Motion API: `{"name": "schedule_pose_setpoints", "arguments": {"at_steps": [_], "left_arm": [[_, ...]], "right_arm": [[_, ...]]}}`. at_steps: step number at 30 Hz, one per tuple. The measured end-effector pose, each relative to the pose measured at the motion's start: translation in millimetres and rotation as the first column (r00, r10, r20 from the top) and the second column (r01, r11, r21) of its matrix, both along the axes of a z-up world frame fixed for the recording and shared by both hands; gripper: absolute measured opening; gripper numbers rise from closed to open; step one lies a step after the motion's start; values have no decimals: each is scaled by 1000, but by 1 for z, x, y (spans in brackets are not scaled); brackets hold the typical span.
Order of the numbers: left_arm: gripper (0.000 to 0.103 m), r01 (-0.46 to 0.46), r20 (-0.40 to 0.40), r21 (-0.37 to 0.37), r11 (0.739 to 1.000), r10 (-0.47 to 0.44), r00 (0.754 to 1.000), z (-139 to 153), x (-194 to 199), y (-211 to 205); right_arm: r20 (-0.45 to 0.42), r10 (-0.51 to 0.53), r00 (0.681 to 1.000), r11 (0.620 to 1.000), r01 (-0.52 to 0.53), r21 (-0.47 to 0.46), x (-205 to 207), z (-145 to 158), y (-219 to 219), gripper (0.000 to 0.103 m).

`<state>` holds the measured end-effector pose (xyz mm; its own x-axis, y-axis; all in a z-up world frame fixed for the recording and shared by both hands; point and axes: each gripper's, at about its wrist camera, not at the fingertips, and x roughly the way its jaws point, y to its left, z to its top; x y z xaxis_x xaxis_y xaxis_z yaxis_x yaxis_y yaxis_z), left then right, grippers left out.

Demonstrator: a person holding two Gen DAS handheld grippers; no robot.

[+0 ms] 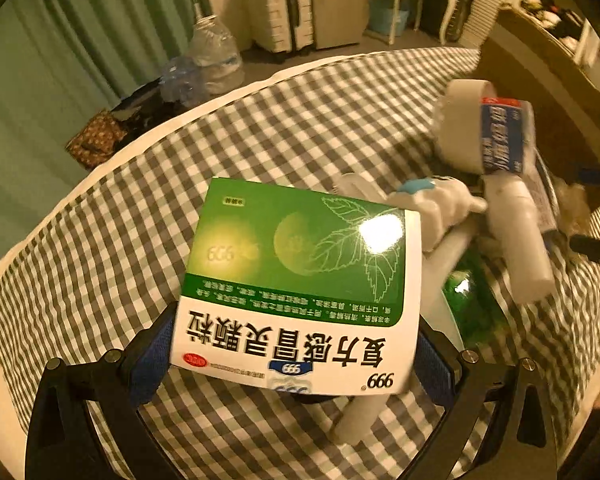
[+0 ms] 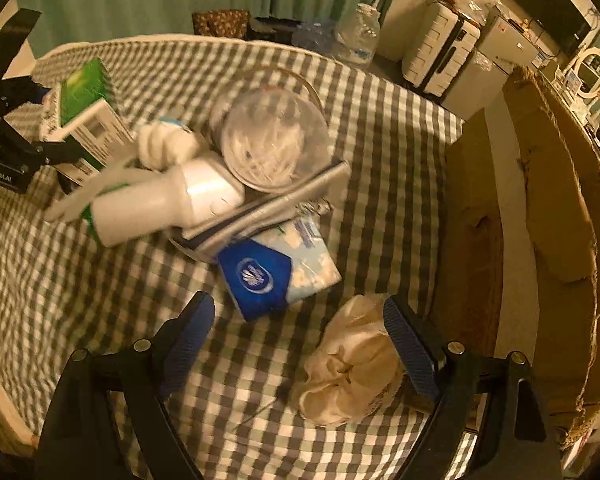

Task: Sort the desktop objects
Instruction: 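Grasp the green medicine box with the left gripper while the right gripper grasps the cream cloth, then lift the green box and cream cloth and carry them over the cardboard box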

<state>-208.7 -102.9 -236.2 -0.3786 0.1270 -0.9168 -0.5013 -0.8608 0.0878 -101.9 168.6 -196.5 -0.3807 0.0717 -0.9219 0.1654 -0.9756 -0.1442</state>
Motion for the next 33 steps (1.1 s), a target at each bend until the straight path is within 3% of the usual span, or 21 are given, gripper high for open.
{"name": "schedule_pose_setpoints", "arguments": {"at_steps": [8,13,15,19,23,33], "left_arm": [[97,-94,-27,14,995,95,995,0,2,9],[96,-119,-52,23,993,120,991,7,3,10],[96,-140,-59,47,989,143,988,14,3,8],[96,-159,-78,72,985,165,983,28,4,7],[96,-165,-97,91,982,173,980,38,7,10],[96,-179,-144,133,975,197,970,69,15,20]], "right_arm": [[89,-51,995,995,43,85,0,-21,19,85],[139,-60,989,993,44,110,6,-30,25,76],[156,-61,986,993,44,108,7,-32,26,68],[209,-105,972,994,93,64,9,-36,38,37],[205,-113,972,993,107,41,12,-29,44,23],[165,-70,984,998,70,6,19,-1,41,18]]}}
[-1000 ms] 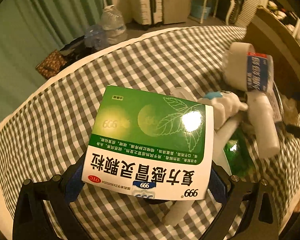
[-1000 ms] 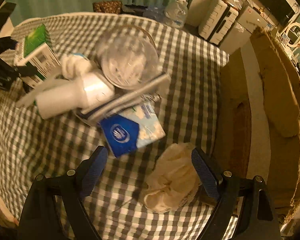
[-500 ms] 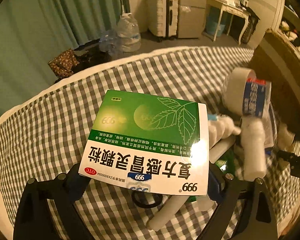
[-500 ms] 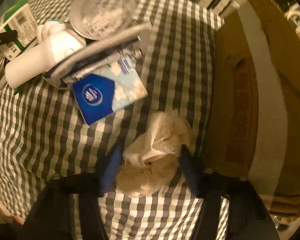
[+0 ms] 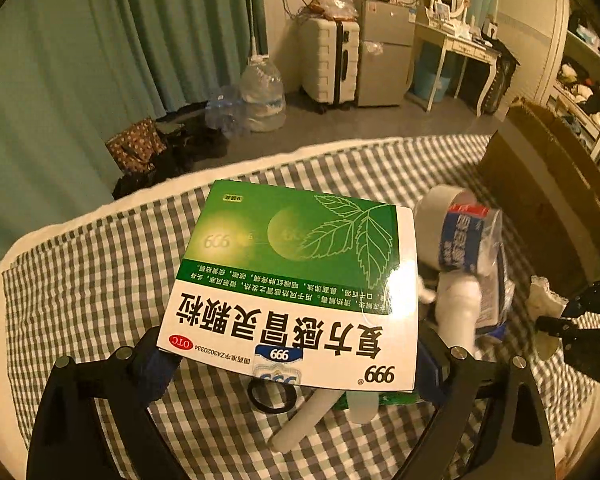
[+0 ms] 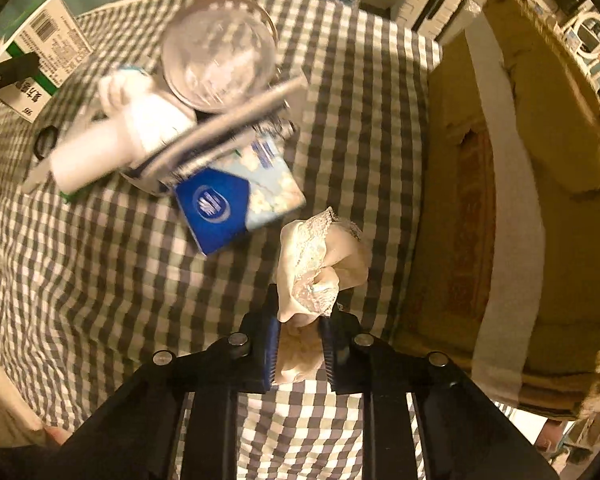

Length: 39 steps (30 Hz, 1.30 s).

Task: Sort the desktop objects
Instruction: 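Lift the green box and cream cloth and carry them over the cardboard box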

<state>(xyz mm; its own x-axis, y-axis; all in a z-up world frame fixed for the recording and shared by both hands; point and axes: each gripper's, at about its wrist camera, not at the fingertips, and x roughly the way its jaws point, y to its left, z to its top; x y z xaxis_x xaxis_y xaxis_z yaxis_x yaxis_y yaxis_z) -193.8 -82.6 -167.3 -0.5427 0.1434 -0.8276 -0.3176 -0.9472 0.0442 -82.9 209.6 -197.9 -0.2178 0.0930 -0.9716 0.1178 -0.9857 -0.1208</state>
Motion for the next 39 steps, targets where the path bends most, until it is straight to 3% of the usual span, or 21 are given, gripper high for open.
{"name": "schedule_pose_setpoints", "arguments": {"at_steps": [9,17,27,33,36,39], "left_arm": [[96,-45,-57,36,998,47,997,43,10,1],[96,-113,-124,85,990,123,985,91,15,-3],[96,-133,-229,90,987,151,962,168,30,9],[96,-179,-290,148,973,215,932,218,42,6],[96,-199,-294,185,962,248,923,227,50,4],[96,-233,-292,196,952,284,913,224,57,3]], "right_arm": [[-124,-17,992,999,12,-42,7,49,-6,18],[-255,-44,966,995,20,-96,-22,115,-16,18],[-398,-87,913,988,29,-150,-25,186,-34,18],[-494,-119,862,980,23,-196,-19,246,-38,18],[-526,-155,837,973,37,-228,-14,267,-31,18],[-552,-159,818,978,56,-199,-9,277,-31,18]]}}
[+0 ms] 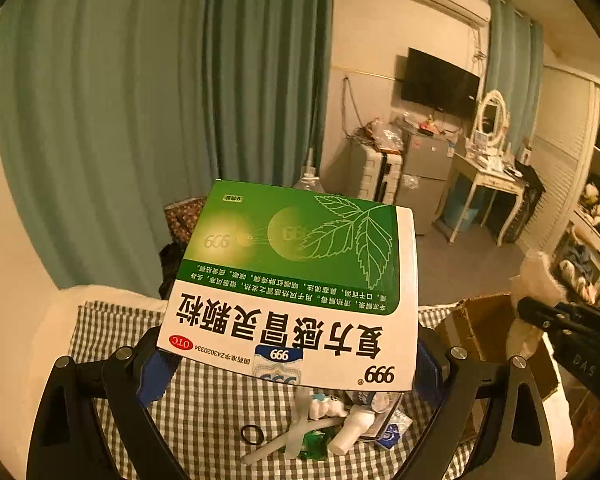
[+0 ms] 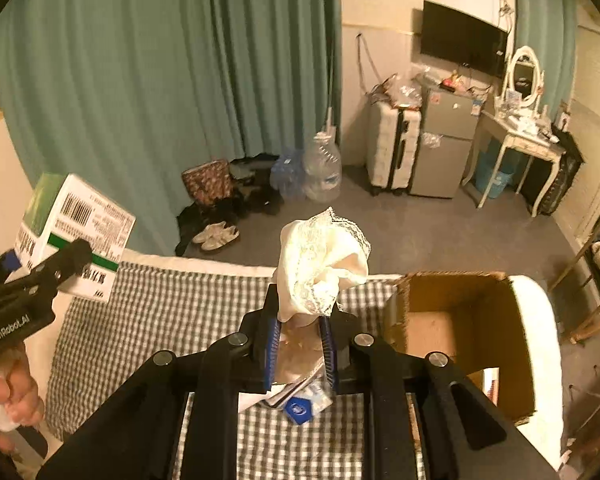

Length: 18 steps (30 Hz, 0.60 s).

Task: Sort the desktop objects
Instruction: 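Lift the green box and cream cloth and carry them over the cardboard box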

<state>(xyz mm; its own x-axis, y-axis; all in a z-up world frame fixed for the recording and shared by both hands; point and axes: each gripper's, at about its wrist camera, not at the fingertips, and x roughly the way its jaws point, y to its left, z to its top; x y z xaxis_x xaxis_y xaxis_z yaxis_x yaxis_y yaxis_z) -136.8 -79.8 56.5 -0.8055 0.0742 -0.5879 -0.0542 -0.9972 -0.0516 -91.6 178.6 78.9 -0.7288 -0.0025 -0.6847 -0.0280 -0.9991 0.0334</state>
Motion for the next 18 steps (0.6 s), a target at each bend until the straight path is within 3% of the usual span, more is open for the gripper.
{"name": "schedule_pose_setpoints", "arguments": {"at_steps": [3,6,11,18], "left_arm": [[96,-52,15,82,995,51,999,-10,4,-6],[96,-64,44,117,991,59,997,-12,0,-2],[96,-21,-9,90,996,22,1000,3,2,15],[96,9,-14,87,996,-8,1000,7,-3,55]], "right_arm": [[-25,17,1000,996,-15,91,7,-3,-7,18],[-16,17,1000,992,-15,123,7,-5,-8,18],[-50,41,998,993,-35,115,14,-1,0,18],[-60,15,998,989,-6,146,9,-4,22,18]]}}
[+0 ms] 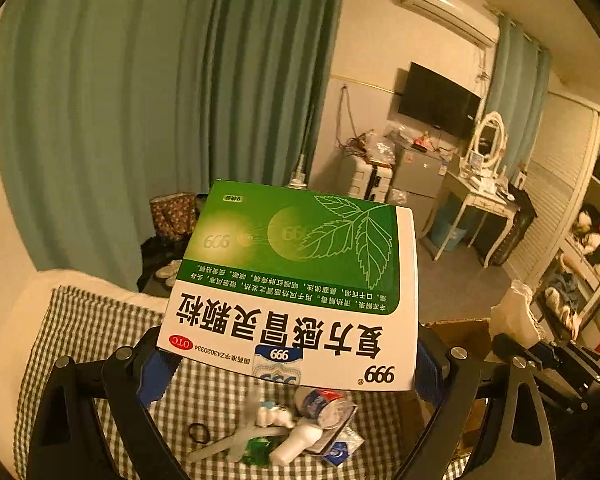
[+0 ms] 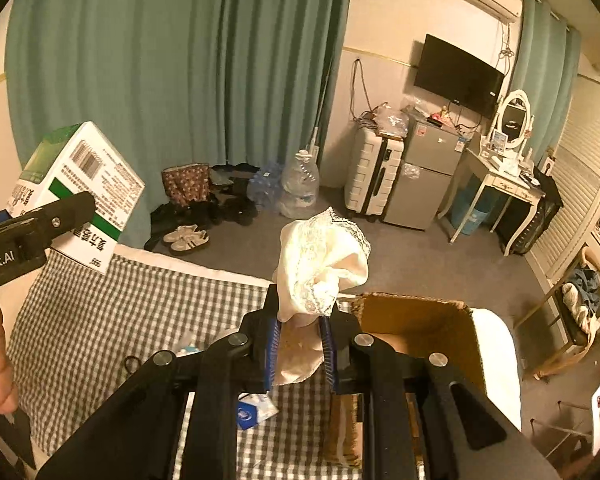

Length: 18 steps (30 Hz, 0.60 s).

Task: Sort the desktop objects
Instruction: 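Lift the green box and cream cloth and carry them over the cardboard box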

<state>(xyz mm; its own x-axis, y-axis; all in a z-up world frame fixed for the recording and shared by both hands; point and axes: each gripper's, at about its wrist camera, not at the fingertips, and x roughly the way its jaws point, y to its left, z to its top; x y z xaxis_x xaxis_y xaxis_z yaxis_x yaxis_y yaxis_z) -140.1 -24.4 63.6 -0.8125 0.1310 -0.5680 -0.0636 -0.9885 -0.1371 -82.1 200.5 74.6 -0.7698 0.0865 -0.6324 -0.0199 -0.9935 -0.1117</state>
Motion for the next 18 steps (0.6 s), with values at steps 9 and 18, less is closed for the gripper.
{"name": "schedule_pose_setpoints", "arguments": {"at_steps": [9,18], "left_arm": [[96,121,-9,-4,993,-121,993,2,-11,74],[96,195,6,11,981,-195,981,0,-22,132]], "right_arm": [[15,-76,997,996,76,-43,4,-10,65,18],[6,-165,986,983,165,-78,16,-12,134,18]]}}
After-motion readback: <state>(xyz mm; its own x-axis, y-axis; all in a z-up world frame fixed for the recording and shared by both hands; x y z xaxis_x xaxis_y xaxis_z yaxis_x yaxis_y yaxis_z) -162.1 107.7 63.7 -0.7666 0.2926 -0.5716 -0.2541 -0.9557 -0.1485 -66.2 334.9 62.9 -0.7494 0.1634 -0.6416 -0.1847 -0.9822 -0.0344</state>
